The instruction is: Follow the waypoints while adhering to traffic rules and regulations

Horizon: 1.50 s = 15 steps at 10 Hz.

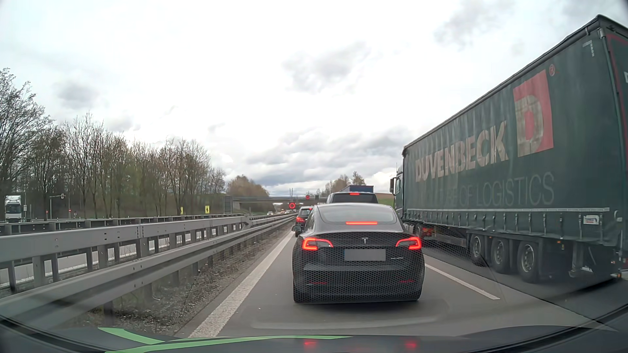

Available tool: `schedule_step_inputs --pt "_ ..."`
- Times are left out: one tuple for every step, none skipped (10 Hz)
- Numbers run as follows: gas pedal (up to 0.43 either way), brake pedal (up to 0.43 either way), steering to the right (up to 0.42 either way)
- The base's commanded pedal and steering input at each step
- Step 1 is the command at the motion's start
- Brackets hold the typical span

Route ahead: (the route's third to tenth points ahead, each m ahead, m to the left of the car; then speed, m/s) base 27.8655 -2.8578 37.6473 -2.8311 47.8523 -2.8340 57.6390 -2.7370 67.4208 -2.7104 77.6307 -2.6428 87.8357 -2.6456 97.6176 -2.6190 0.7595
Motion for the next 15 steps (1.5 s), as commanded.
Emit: schedule_step_inputs --pt "0.0 0.122 -0.007" --pt "0.0 0.122 -0.007" --pt "0.0 0.128 -0.007" --pt "0.0 0.134 -0.007" --pt "0.0 0.128 -0.007" --pt "0.0 0.134 -0.007" --pt "0.0 0.134 -0.007" --pt "0.0 0.14 -0.007" --pt "0.0 0.146 -0.007" --pt "0.0 0.146 -0.007" --pt "0.0 0.152 -0.007" --pt "0.0 0.152 -0.007" --pt "0.0 0.159 -0.007" --pt "0.0 0.165 -0.007" --pt "0.0 0.165 -0.007"
